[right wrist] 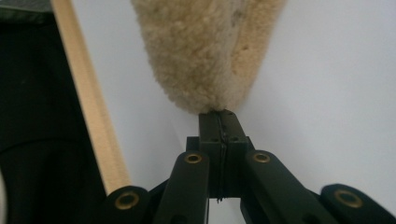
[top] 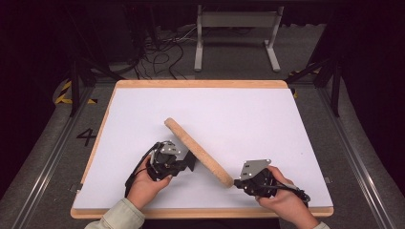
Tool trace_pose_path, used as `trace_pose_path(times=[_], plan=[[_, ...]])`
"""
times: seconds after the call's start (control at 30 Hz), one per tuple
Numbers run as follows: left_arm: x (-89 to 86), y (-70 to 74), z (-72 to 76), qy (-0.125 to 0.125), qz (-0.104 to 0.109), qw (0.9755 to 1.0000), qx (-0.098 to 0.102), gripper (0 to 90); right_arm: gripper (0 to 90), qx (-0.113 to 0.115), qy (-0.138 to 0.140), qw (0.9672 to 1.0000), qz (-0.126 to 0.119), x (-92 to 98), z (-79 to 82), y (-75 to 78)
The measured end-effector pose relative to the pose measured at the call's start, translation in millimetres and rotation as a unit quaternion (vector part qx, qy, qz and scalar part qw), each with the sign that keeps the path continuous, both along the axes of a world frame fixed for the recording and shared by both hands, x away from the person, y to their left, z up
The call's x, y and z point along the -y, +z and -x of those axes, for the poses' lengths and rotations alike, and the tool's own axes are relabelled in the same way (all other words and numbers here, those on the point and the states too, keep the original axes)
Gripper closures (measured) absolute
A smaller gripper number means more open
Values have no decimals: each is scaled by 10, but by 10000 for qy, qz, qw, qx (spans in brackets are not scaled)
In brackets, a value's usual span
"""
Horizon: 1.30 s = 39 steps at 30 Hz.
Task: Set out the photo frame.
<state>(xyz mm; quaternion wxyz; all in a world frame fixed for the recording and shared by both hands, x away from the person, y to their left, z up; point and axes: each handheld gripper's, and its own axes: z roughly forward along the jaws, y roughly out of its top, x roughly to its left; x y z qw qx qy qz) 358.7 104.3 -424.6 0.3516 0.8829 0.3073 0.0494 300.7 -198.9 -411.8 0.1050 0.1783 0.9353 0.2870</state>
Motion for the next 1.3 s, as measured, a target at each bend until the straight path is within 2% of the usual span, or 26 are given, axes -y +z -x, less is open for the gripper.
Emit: trace_pose_path(times=[0.07,0.1,0.33,0.47,0.73,1.03,1.3], plan=[[-13,1,7,16,24,10000,-8,833,898,-51,140,9999,14,-61,29,-9],[-21,0,9,15,15,10000,-17,832,896,-76,312,9995,27,-113,46,-12],[-110,-15,54,132,34,9999,-39,831,899,-196,635,9978,-41,-288,50,-28],[-181,-25,82,213,-1,9998,-38,830,900,-242,860,9960,-97,-410,43,-41],[-360,-40,159,461,64,9989,-65,828,900,-316,1199,9921,-195,-669,16,-68],[-520,-64,230,677,90,9976,-119,826,900,-280,1387,9893,-368,-903,-12,-109],[-608,-77,257,820,121,9965,-143,826,900,-115,1347,9895,-512,-1091,-58,-136]])
